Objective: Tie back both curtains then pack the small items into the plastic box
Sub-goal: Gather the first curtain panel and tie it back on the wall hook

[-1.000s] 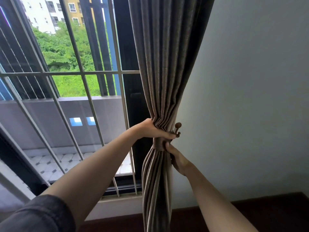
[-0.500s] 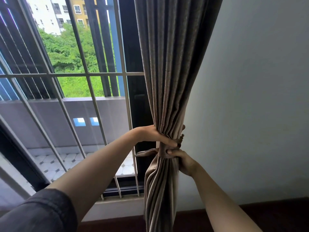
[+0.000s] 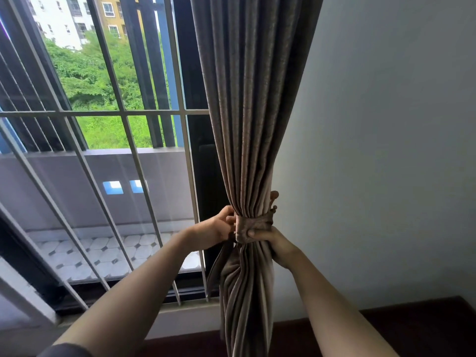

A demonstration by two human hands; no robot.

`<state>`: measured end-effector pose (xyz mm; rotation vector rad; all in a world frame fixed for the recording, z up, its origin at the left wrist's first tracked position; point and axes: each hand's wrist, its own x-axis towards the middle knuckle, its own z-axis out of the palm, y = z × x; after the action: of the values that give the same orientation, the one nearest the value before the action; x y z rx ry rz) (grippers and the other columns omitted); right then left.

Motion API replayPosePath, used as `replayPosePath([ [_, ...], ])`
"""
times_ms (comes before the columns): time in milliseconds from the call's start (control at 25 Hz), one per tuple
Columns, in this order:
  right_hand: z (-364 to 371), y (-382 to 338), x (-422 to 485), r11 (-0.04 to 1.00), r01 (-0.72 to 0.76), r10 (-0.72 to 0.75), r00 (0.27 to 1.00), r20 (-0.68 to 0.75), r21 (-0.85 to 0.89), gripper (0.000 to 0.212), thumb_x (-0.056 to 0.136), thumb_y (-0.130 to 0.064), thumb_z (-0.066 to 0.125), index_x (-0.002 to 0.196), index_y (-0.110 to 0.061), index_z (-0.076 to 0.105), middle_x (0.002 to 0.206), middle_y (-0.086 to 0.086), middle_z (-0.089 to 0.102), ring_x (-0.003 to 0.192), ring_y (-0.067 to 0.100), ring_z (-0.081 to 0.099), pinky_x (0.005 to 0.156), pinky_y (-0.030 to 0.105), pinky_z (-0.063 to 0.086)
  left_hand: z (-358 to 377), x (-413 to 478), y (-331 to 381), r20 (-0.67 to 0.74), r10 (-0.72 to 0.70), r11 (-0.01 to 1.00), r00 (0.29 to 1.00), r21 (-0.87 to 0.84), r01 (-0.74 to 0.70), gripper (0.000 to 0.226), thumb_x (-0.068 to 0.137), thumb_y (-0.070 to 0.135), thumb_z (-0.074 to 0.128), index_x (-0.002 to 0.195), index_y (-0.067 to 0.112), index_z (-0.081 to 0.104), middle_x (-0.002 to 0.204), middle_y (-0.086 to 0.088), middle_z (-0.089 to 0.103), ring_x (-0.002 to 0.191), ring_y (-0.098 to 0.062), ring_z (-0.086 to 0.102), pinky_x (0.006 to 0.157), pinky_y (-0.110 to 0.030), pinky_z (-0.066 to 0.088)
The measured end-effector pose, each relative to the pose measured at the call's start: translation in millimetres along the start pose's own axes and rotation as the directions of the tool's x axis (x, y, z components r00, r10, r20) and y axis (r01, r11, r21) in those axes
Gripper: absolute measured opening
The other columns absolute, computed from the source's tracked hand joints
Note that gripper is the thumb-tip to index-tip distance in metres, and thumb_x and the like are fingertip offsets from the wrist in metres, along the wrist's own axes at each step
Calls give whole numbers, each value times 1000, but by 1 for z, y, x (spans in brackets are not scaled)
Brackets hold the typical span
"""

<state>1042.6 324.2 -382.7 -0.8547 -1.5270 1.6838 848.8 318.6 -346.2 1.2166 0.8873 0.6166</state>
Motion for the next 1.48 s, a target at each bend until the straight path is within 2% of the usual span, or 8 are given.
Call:
replayPosePath([
  [80,-1,-1,0,1000,-20,20,1000,-11,3,43,59,-31,72,98,-13,71,98,4,73,99,17,66,90,29,47,-4,-1,-17,-103,-18,933,995,355,54,66,60,2,55,124,9,46,113,-11,57,95,-19,59,75,-27,52],
  [160,-2,-2,-2,999,-53,53,999,-12,8,42,56,-32,73,94,-13,70,92,2,74,94,15,67,84,25,48,-12,1,-29,-179,84,716,980,695,66,41,69,18,62,109,12,62,102,-11,67,90,-18,63,83,-35,54],
  [240,-3,-2,-2,997,-74,74,997,-2,-2,44,58,-32,72,98,-13,68,96,1,73,98,15,66,88,26,49,-15,0,-26,-215,190,556,958,828,76,21,82,22,58,98,16,71,88,-3,71,77,-8,61,78,-26,50],
  [400,1,-2,-2,995,-98,98,995,20,-6,48,63,-31,70,108,-13,65,105,3,70,107,18,63,94,27,46,-10,-4,-12,-279,344,543,897,838,53,26,90,8,48,97,14,72,74,13,63,67,12,56,69,-15,42],
  [640,4,-4,-3,994,-99,100,994,32,-39,53,70,-32,68,118,-11,60,116,9,65,119,26,54,107,39,38,1,-21,-2,-122,393,625,911,762,-168,9,89,30,59,89,36,65,67,28,64,64,6,58,57,-8,39],
  [1040,28,-21,-16,964,8,-63,978,-201,-266,49,78,-33,69,115,-50,42,121,-10,54,114,11,53,89,20,46,-9,-15,-17,-384,455,654,803,756,-9,15,85,32,66,75,21,65,55,17,57,54,11,53,51,-7,38],
  [1240,43,-44,-22,876,5,-100,980,-171,-483,51,77,-29,73,114,-41,41,109,-15,57,103,4,57,78,10,42,-16,-17,-10,-276,438,536,855,844,-2,18,87,32,64,96,18,71,76,19,62,67,11,57,65,-11,42],
  [1480,70,-44,-8,744,-96,-384,748,-542,-661,77,71,-42,72,135,-15,37,97,-10,67,94,15,65,89,29,53,-23,-22,-8,-252,449,483,857,876,4,23,85,26,67,108,21,70,89,12,71,79,7,63,75,-10,48],
])
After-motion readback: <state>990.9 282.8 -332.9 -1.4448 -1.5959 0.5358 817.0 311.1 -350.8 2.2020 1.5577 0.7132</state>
